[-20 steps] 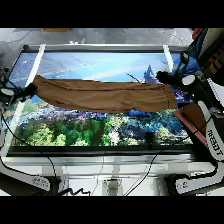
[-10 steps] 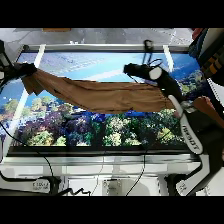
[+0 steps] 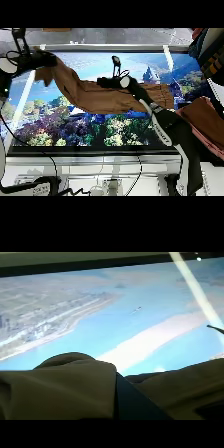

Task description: Fold the clothes and pants, and hang the long-sleeved shirts on hangers.

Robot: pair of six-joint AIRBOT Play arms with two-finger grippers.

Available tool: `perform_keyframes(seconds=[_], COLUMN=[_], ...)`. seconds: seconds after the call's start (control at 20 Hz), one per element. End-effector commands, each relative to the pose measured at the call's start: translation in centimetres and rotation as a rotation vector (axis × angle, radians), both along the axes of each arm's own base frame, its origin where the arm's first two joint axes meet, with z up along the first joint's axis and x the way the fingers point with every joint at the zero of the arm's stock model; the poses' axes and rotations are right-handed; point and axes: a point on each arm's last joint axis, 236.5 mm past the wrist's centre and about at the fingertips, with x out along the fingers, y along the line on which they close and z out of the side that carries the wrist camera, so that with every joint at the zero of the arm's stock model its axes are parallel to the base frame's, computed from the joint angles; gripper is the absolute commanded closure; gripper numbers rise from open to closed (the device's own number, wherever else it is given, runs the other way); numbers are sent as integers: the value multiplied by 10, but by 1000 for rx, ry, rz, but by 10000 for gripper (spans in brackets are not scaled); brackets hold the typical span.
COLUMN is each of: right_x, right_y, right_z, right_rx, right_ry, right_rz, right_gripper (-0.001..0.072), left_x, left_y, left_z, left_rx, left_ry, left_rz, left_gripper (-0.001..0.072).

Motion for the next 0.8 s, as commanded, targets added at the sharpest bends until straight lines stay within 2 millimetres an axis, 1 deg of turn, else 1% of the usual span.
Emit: perform_keyframes(seconds=[0.0, 0.15, 0.25, 0.35, 0.55, 0.65, 0.7, 0.75], right_x=[-16, -26, -29, -29, -41, -46, -45, -41], right_y=[40, 63, 74, 83, 105, 112, 111, 107], right_z=[-25, -34, -37, -35, -37, -38, -37, -36], right_rx=[79, 137, 148, 191, 227, 231, 230, 230], right_ry=[81, 112, 97, 105, 113, 117, 112, 106], right_rz=[5, -3, -14, -46, -43, -35, -37, -46], right_gripper=[687, 687, 688, 687, 688, 687, 687, 687], left_x=[-12, -16, -16, -17, -17, -17, -16, -14], left_y=[-39, -59, -62, -64, -69, -69, -69, -69], left_z=[16, 31, 32, 29, 34, 33, 30, 26], left_rx=[-38, -210, -238, -278, -333, -333, -334, -333], left_ry=[-23, -17, -11, 17, 22, 25, 30, 37], left_rz=[-73, -103, -107, -95, -101, -102, -101, -100], left_gripper=[698, 697, 697, 697, 697, 697, 697, 697])
